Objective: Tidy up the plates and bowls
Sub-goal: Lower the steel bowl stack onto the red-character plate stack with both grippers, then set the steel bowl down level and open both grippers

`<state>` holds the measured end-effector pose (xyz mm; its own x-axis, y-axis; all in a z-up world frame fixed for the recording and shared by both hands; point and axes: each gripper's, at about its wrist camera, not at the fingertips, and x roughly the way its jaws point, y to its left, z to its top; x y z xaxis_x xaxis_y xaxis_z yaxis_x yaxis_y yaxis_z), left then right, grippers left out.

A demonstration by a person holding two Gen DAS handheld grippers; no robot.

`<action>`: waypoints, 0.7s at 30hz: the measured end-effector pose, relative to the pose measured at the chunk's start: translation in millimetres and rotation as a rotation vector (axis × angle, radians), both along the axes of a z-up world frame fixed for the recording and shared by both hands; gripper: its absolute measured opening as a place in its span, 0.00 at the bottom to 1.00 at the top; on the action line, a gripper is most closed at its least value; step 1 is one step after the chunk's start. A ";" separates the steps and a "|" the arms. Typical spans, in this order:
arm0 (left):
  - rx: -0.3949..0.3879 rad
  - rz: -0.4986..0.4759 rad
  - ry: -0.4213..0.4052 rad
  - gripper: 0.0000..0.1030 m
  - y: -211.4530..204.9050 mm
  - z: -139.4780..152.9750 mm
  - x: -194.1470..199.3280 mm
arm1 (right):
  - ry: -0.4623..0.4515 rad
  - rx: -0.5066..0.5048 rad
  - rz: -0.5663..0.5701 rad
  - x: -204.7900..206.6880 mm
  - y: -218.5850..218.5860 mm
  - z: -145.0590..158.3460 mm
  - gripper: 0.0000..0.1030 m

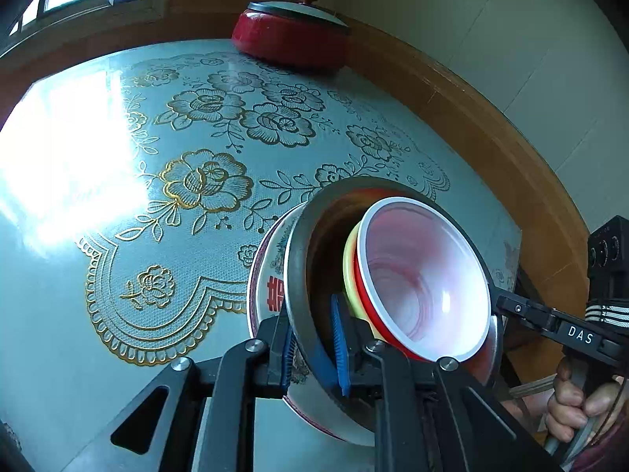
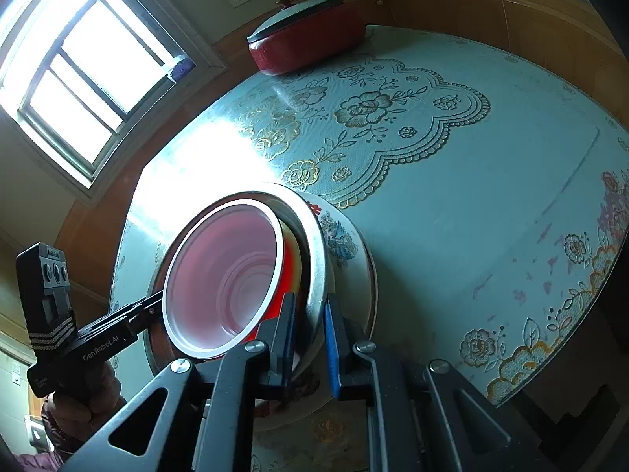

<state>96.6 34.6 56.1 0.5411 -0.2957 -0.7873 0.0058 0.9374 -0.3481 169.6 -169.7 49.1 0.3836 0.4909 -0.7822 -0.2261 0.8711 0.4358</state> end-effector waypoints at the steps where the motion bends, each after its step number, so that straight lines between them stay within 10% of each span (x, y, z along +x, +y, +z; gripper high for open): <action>1: 0.009 0.001 -0.007 0.17 -0.6 1.0 -1.0 | 0.001 -0.003 -0.002 0.3 0.4 0.4 0.12; 21: 0.057 0.059 -0.114 0.27 6.1 15.2 -20.5 | -0.081 -0.115 0.059 14.0 37.3 19.4 0.21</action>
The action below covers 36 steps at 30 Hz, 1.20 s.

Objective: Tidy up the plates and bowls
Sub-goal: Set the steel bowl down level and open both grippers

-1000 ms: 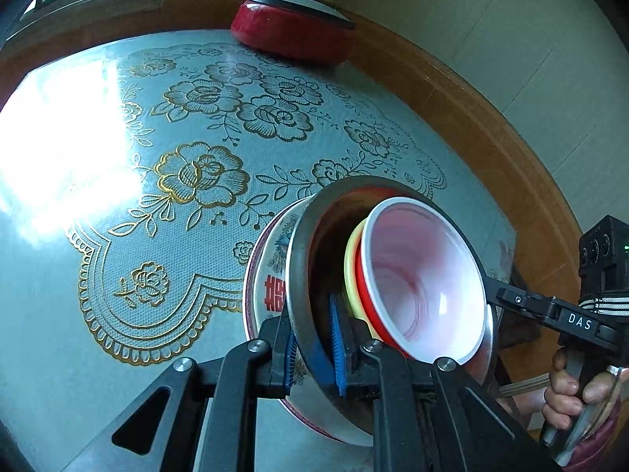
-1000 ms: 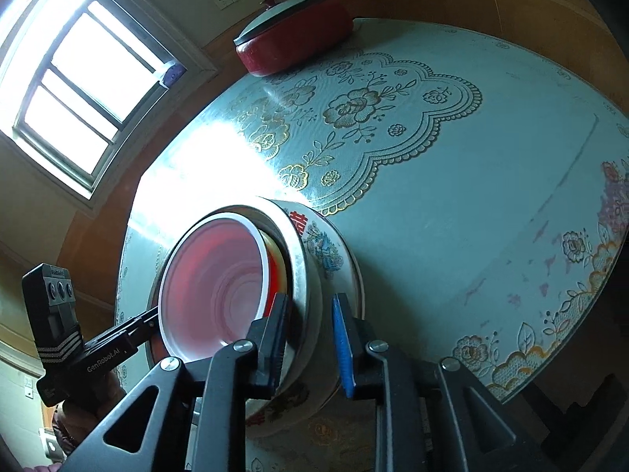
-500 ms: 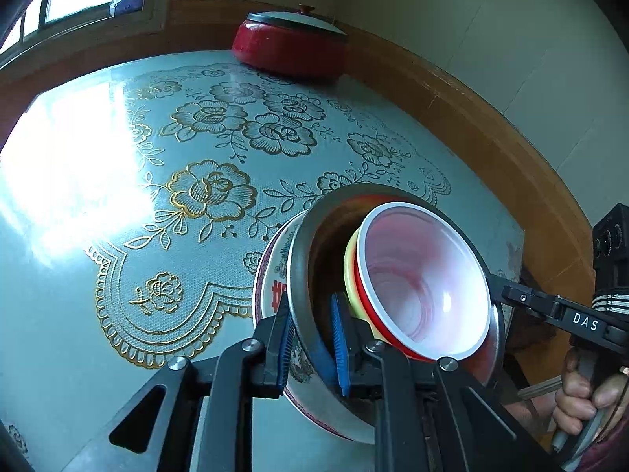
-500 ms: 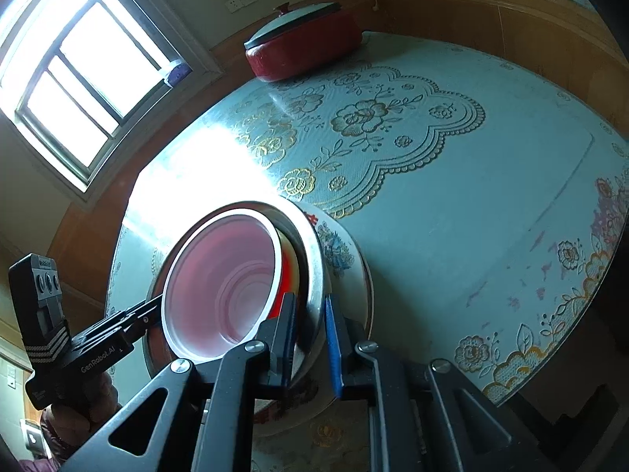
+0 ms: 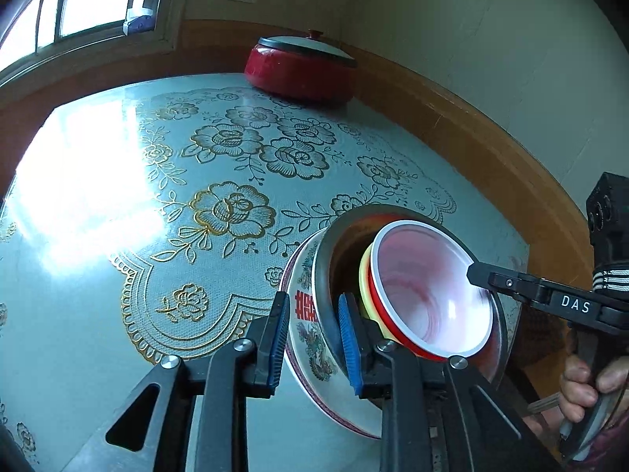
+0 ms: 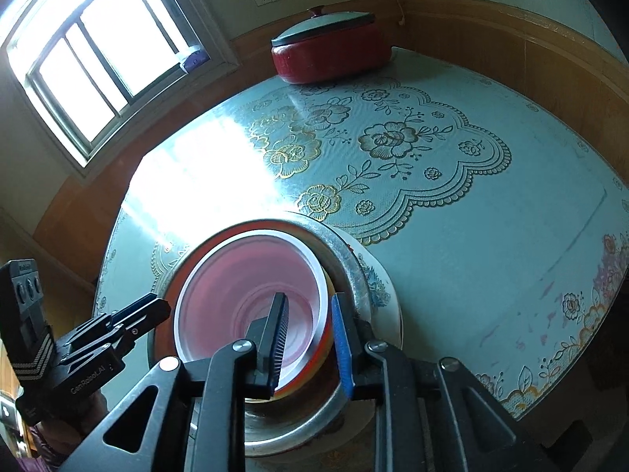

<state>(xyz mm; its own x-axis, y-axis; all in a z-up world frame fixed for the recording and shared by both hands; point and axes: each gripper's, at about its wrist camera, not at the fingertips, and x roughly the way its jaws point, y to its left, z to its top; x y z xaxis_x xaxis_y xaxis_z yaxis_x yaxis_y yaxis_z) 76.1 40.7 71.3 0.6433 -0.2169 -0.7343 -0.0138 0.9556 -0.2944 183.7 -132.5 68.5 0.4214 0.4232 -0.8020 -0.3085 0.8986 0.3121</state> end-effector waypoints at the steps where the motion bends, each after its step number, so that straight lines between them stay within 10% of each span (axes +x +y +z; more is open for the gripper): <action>1: 0.002 0.003 -0.003 0.29 0.4 -0.1 -1.0 | 0.002 -0.011 0.001 0.6 1.5 -1.9 0.21; 36: 0.066 0.181 0.042 0.37 -19.2 11.0 -29.7 | -0.029 -0.048 0.155 -10.1 8.7 0.3 0.28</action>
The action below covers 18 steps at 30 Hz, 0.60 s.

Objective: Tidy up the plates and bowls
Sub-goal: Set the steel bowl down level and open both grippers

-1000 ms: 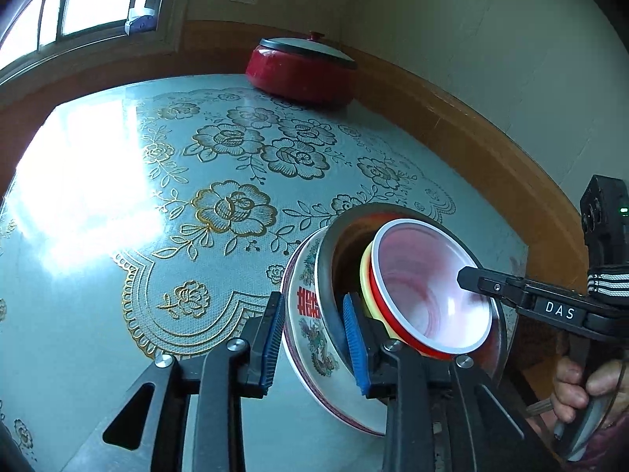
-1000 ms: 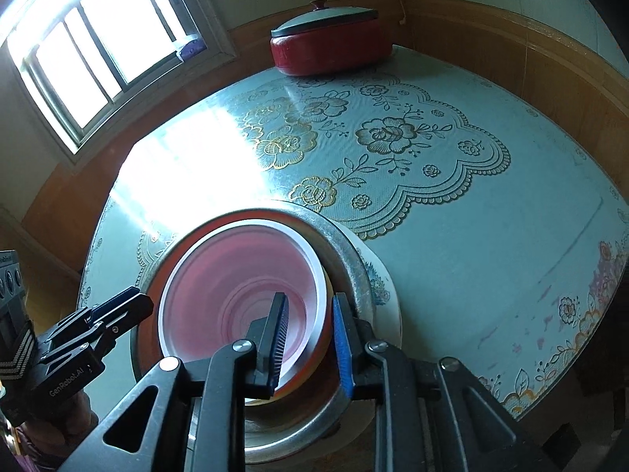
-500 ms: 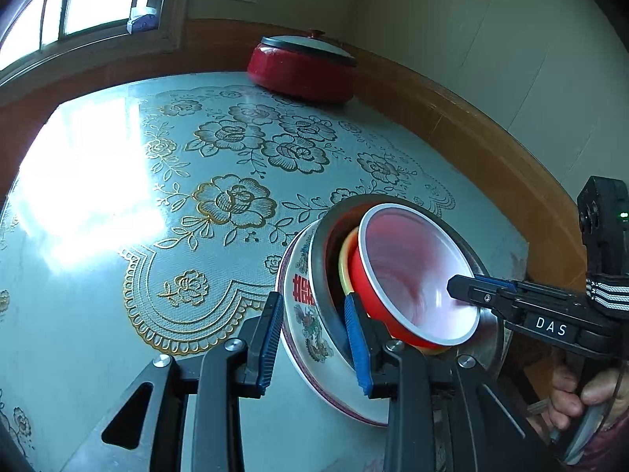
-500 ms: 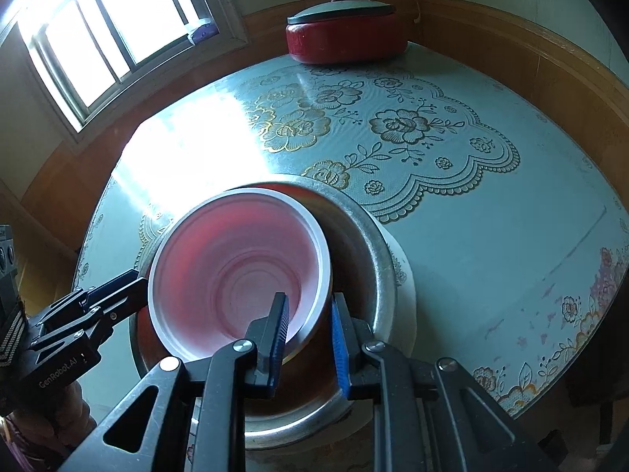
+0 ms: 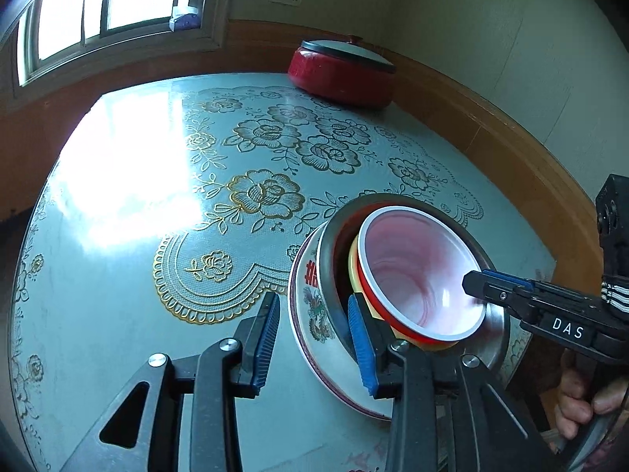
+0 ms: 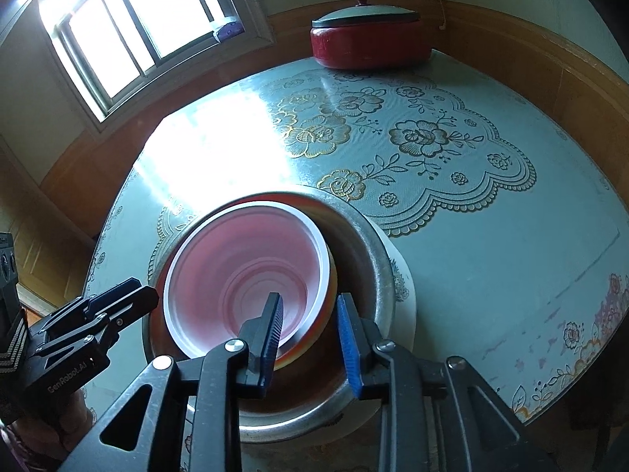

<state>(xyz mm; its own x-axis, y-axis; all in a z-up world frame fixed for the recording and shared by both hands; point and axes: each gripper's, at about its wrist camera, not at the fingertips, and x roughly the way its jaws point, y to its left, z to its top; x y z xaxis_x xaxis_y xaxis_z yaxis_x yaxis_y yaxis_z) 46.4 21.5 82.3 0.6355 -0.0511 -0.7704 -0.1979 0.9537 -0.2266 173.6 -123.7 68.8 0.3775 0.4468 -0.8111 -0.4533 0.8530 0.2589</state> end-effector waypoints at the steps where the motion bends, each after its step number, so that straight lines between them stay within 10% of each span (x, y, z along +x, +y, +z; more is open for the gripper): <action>1: 0.005 0.014 0.002 0.40 -1.4 0.0 -2.0 | -0.005 0.002 0.001 -0.9 -1.6 0.9 0.28; 18: 0.106 -0.096 -0.039 0.57 -4.1 0.6 -38.1 | -0.199 -0.008 -0.332 -92.1 -21.3 28.6 0.34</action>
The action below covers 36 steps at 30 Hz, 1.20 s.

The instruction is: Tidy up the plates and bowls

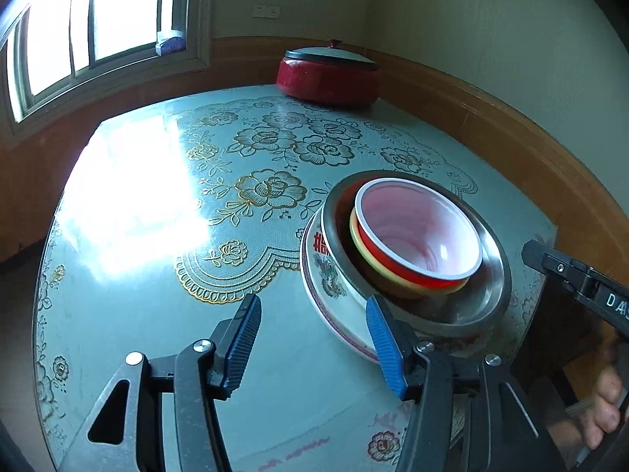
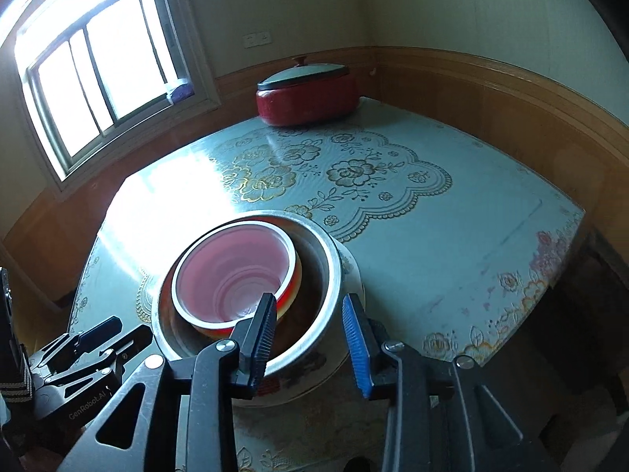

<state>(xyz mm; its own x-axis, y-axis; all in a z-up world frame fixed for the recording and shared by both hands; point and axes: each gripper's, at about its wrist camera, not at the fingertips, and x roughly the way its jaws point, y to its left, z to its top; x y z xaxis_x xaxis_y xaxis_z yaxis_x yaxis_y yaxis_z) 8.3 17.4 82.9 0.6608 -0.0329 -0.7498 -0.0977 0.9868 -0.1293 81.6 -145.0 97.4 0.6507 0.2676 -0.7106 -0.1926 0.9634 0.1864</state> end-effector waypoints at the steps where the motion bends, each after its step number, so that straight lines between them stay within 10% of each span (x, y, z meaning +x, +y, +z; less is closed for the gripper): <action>1: 0.010 -0.019 -0.005 0.61 1.2 -0.2 -2.8 | -0.012 -0.016 -0.028 -8.6 3.1 -1.8 0.35; 36: 0.006 -0.283 -0.087 0.74 7.9 4.1 -23.6 | 0.023 -0.079 -0.277 -64.5 42.5 -29.6 0.37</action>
